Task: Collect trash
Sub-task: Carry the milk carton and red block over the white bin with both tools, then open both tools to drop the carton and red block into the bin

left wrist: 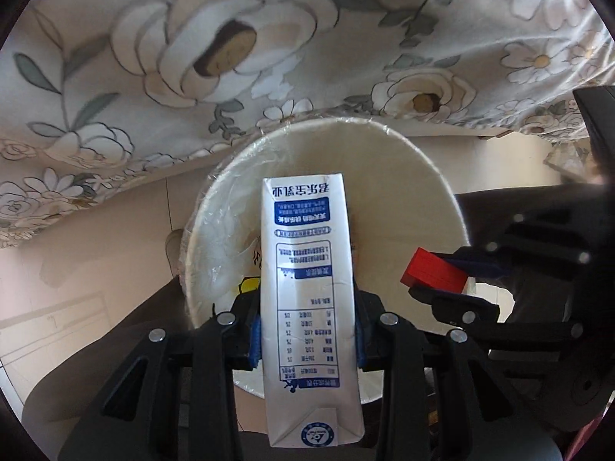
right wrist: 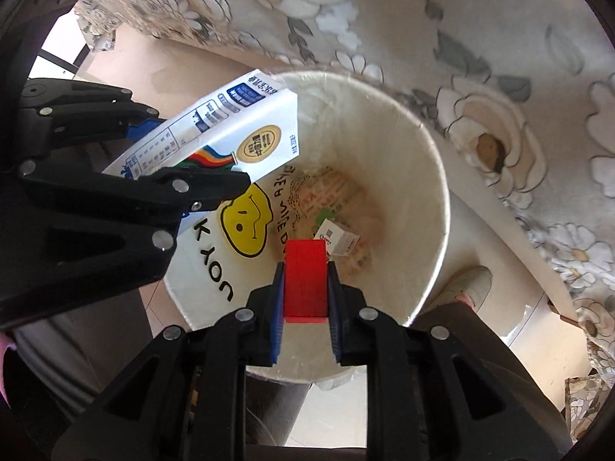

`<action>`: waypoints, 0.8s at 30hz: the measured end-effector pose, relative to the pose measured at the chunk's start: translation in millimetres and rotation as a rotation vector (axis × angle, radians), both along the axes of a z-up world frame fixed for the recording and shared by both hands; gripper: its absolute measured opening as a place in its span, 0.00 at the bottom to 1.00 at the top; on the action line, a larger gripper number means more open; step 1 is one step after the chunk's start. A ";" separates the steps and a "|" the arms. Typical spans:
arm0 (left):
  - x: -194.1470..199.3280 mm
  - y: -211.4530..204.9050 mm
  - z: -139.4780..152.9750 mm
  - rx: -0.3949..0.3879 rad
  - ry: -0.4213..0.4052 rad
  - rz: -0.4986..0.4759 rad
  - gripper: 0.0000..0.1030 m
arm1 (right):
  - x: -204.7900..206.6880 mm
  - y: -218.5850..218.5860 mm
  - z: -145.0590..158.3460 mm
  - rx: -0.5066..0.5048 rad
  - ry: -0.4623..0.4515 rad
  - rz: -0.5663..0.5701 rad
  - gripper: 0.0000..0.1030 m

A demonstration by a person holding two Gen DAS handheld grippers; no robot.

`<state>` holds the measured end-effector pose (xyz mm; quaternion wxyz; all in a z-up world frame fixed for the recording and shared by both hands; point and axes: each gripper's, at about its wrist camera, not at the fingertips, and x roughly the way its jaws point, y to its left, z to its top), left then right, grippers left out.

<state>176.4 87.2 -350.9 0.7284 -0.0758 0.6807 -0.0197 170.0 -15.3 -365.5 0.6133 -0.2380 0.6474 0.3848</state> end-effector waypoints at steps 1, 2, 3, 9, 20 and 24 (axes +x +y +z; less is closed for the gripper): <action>1.0 0.7 -5.5 -0.006 0.012 0.008 0.35 | 0.8 0.8 -5.9 -0.007 0.009 -0.005 0.20; 2.3 1.8 -11.3 -0.011 0.023 0.016 0.35 | 1.2 1.8 -11.1 -0.012 0.018 -0.010 0.20; 3.6 2.9 -17.1 -0.016 0.036 0.025 0.35 | 0.9 2.7 -15.7 -0.018 0.025 -0.014 0.20; 10.6 8.9 -42.8 -0.035 0.089 0.059 0.35 | 10.2 10.3 -45.2 -0.065 0.053 -0.028 0.20; 15.1 21.4 -63.3 -0.068 0.142 0.098 0.56 | 23.6 10.8 -64.3 -0.121 0.032 -0.081 0.49; 14.9 22.3 -60.6 -0.058 0.138 0.090 0.56 | 21.9 12.4 -60.8 -0.104 0.028 -0.072 0.49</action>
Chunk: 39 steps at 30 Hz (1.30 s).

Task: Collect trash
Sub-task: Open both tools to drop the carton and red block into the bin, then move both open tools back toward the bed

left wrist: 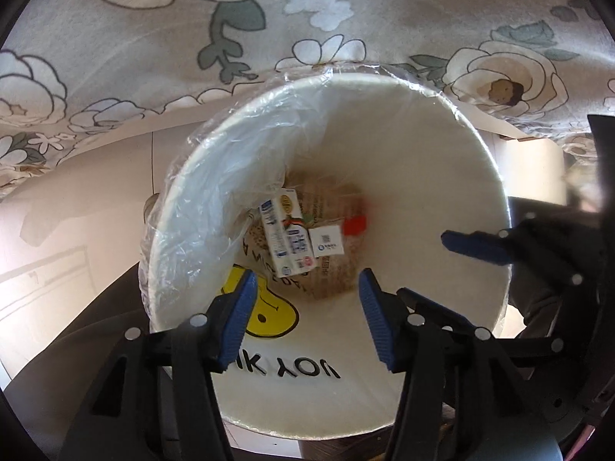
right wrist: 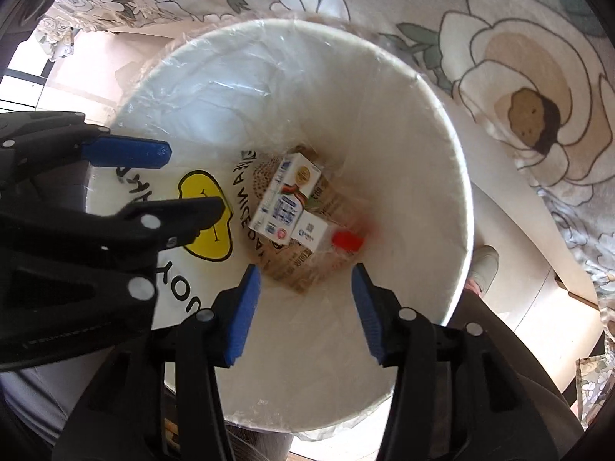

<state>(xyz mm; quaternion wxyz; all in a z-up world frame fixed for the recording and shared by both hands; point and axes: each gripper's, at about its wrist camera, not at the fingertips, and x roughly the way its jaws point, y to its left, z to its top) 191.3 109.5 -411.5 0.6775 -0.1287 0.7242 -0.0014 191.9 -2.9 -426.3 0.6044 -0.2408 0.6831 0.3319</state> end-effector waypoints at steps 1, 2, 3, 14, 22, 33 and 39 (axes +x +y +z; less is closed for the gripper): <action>0.3 0.2 0.1 -0.002 0.002 -0.001 0.56 | 0.0 0.5 1.3 -0.001 0.003 0.003 0.49; 0.3 -0.4 -0.1 -0.002 0.004 -0.001 0.56 | 0.7 0.2 5.4 -0.002 0.005 0.005 0.49; 0.5 -0.5 -0.2 0.000 0.005 -0.001 0.56 | -0.5 0.2 4.4 -0.003 0.004 0.008 0.49; -4.0 -4.8 10.3 0.023 -0.013 0.003 0.56 | -4.5 3.3 5.8 -0.004 -0.008 0.032 0.49; -17.2 -5.1 52.2 0.055 -0.098 -0.009 0.56 | -13.2 -6.4 45.3 0.025 -0.093 0.054 0.49; -27.9 5.9 206.9 0.131 -0.387 0.000 0.56 | -17.2 -45.8 181.8 0.148 -0.330 0.095 0.49; -9.5 -3.9 280.3 0.169 -0.495 0.007 0.56 | -0.4 -80.4 273.9 0.227 -0.487 0.061 0.49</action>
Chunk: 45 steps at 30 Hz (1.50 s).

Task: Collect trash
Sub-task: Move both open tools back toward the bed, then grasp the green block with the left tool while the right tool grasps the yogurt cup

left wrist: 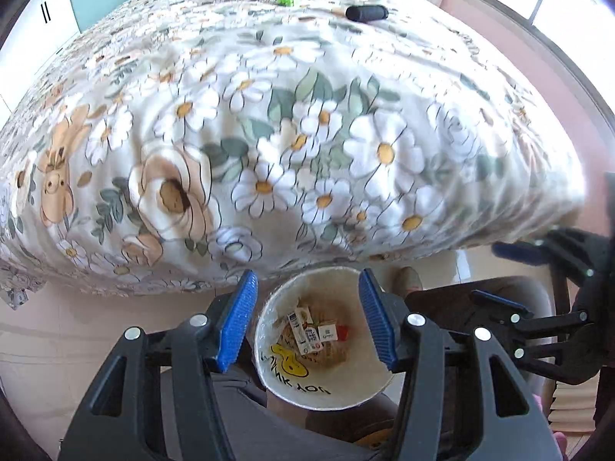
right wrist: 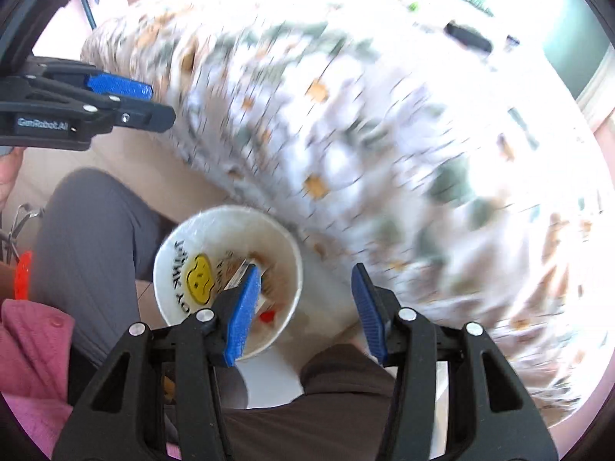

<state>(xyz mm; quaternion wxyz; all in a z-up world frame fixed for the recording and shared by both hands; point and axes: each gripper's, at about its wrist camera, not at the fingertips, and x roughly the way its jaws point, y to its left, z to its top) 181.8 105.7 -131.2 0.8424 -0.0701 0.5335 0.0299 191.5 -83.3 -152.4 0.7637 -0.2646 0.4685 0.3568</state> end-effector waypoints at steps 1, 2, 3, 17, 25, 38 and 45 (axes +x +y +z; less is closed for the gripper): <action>4.9 -1.8 10.1 0.013 -0.020 0.001 0.57 | 4.0 -5.2 14.2 0.011 -0.023 -0.006 0.49; 10.4 -3.8 18.4 0.037 -0.036 0.004 0.58 | 8.2 -10.1 27.6 0.023 -0.045 -0.010 0.49; 17.1 -6.1 26.2 0.061 -0.048 0.006 0.59 | 14.3 -14.4 38.8 0.032 -0.065 -0.013 0.49; 170.4 13.7 82.3 0.084 -0.078 0.101 0.60 | 159.5 -57.1 137.8 0.069 -0.300 -0.123 0.63; 293.0 37.1 74.2 0.121 -0.072 0.148 0.60 | 286.4 -48.5 131.3 0.077 -0.321 -0.167 0.69; 467.5 74.2 4.0 0.075 0.014 0.205 0.60 | 515.3 15.4 75.2 0.074 -0.298 -0.215 0.70; 511.5 87.5 -17.7 0.081 0.012 0.222 0.60 | 595.8 51.0 48.0 0.093 -0.255 -0.291 0.70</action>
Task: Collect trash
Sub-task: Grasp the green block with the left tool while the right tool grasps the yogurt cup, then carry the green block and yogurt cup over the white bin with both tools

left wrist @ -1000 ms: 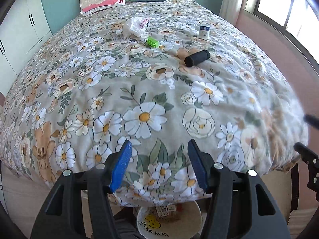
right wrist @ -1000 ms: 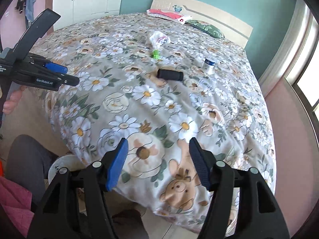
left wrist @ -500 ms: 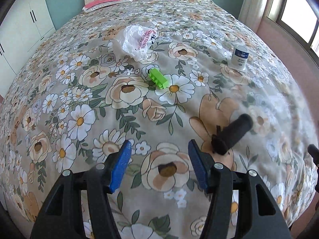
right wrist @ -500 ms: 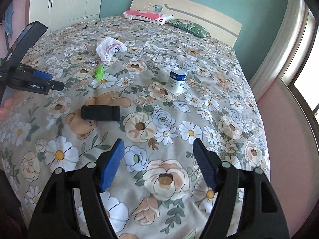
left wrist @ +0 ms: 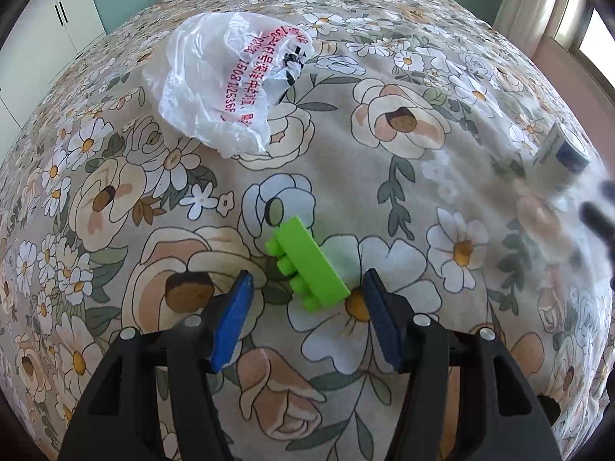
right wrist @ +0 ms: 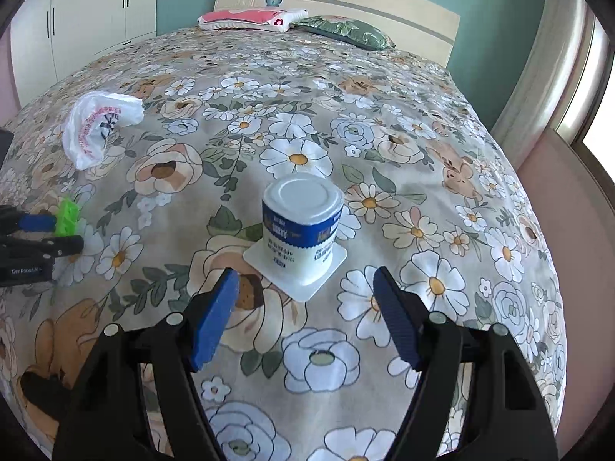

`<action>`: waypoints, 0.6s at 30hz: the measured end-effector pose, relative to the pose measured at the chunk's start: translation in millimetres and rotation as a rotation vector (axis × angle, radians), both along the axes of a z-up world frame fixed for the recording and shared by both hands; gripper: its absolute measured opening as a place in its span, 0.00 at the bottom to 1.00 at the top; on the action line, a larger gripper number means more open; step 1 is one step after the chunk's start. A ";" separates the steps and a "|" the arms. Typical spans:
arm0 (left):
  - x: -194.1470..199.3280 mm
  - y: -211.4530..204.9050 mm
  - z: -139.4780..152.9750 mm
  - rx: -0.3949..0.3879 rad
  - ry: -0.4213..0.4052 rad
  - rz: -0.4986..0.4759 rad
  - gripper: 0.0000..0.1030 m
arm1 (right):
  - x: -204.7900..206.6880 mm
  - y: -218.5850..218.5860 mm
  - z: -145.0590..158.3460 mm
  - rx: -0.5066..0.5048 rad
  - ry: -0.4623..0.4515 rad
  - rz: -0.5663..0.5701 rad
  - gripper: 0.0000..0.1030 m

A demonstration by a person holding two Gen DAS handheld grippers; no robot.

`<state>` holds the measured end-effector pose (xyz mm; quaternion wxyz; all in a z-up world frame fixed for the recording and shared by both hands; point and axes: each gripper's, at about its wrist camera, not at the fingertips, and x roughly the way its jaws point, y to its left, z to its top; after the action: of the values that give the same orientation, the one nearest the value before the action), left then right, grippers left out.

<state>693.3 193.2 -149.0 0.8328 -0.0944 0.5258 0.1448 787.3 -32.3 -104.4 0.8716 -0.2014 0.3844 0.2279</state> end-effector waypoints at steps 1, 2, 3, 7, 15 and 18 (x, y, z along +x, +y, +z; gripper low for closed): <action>4.0 1.4 0.3 0.000 -0.004 0.000 0.60 | 8.7 3.7 -3.3 0.001 0.009 -0.006 0.70; 7.2 2.5 0.3 -0.003 -0.010 0.000 0.60 | 16.6 7.6 -6.6 0.005 0.021 -0.012 0.70; 9.4 4.6 0.1 -0.007 -0.012 0.000 0.60 | 23.6 11.0 -9.7 0.011 0.032 -0.021 0.70; 13.0 8.1 -3.5 -0.025 -0.014 -0.008 0.59 | 41.8 18.7 -17.4 0.053 0.072 -0.046 0.70; 12.9 2.6 -4.2 -0.009 -0.016 -0.033 0.22 | 46.4 22.6 -25.4 0.094 0.130 -0.053 0.50; 10.1 -0.6 -2.6 0.010 -0.012 -0.053 0.22 | 39.5 22.1 -20.5 0.089 0.121 -0.049 0.50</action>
<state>703.4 192.6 -151.6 0.8401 -0.0772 0.5222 0.1247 826.8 -10.2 -124.9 0.8602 -0.1389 0.4307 0.2351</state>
